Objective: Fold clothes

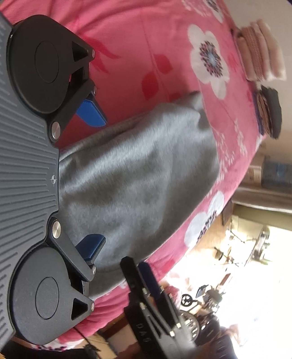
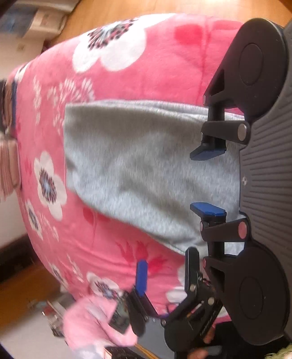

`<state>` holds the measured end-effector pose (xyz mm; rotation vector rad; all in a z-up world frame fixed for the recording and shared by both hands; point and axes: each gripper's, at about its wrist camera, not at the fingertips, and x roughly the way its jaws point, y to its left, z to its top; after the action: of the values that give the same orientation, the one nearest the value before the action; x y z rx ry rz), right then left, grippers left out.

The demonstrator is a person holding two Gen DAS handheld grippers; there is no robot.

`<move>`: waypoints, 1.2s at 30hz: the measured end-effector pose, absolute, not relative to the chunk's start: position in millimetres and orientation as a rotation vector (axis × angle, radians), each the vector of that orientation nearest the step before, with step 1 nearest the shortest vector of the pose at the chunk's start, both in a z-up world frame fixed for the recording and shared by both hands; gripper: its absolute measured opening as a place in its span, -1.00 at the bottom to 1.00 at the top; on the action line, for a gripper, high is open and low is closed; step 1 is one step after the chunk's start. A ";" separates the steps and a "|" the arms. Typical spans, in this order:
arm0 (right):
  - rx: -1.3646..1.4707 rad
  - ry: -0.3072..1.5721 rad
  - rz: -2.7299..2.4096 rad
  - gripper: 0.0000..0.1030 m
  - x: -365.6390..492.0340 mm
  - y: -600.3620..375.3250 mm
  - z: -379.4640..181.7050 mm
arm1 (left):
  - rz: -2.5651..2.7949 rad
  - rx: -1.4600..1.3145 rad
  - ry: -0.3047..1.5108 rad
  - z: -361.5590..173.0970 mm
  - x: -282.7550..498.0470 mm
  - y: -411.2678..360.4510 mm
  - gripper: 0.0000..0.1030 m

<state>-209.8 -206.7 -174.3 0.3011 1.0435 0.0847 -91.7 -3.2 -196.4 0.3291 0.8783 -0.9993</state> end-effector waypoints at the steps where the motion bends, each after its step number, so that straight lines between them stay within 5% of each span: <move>1: 0.309 1.050 0.069 -0.03 -209.8 -207.3 -176.8 | -0.990 0.323 0.884 -195.5 -90.5 -2.2 0.99; 4: 0.316 1.067 0.045 0.21 -209.4 -205.8 -181.9 | -0.977 0.307 0.900 -192.5 -87.6 -0.8 0.99; 16: 0.339 1.074 -0.023 0.49 -214.0 -202.4 -180.9 | -0.928 0.258 0.901 -183.3 -79.5 -1.5 0.99; 21: 0.342 1.042 -0.024 0.75 -216.8 -202.6 -176.1 | -0.901 0.253 0.913 -183.2 -75.8 -3.0 0.99; 36: 0.281 0.990 -0.043 0.99 -217.5 -191.2 -166.6 | -0.869 0.256 0.896 -178.8 -71.5 -2.9 0.99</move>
<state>-217.5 -191.2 -166.6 0.2811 0.9905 -0.0427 -71.5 -2.9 -178.8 0.2562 0.8958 -0.8687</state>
